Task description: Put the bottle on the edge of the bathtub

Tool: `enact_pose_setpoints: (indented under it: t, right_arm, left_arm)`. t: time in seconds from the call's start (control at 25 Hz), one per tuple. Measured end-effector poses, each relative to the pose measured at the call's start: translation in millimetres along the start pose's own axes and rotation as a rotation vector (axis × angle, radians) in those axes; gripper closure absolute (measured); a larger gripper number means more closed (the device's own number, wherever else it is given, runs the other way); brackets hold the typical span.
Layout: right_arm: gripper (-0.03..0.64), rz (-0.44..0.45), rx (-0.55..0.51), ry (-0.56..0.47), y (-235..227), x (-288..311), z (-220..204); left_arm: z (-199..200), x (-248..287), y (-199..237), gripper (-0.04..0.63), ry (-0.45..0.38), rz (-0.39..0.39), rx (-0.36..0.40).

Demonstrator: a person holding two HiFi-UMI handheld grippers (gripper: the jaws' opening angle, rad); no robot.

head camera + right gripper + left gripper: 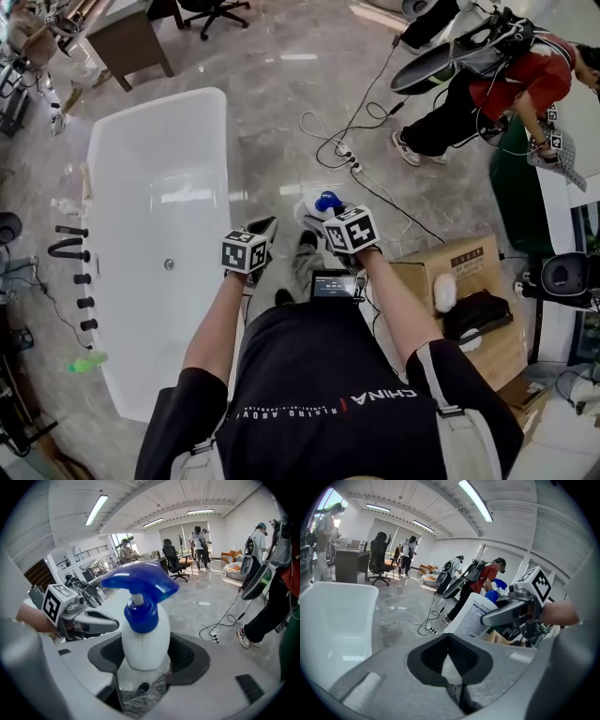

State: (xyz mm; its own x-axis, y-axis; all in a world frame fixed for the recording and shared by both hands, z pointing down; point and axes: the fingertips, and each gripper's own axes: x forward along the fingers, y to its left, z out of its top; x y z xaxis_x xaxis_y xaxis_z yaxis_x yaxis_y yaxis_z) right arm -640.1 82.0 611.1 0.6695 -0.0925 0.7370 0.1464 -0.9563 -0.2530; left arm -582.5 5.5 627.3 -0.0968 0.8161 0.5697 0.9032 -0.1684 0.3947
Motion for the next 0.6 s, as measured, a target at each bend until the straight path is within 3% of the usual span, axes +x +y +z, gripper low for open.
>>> enact_pose_setpoints:
  t: [0.32, 0.6]
  right_arm:
    - [0.348, 0.065, -0.028, 0.0, -52.5, 49.2, 68.7]
    - [0.348, 0.105, -0.038, -0.009, -116.7, 70.9, 130.7]
  left_arm:
    - [64.1, 38.4, 61.6, 0.584, -0.006, 0.085, -0.029]
    - [133.8, 90.0, 89.3, 0.584, -0.015, 0.125, -0.038]
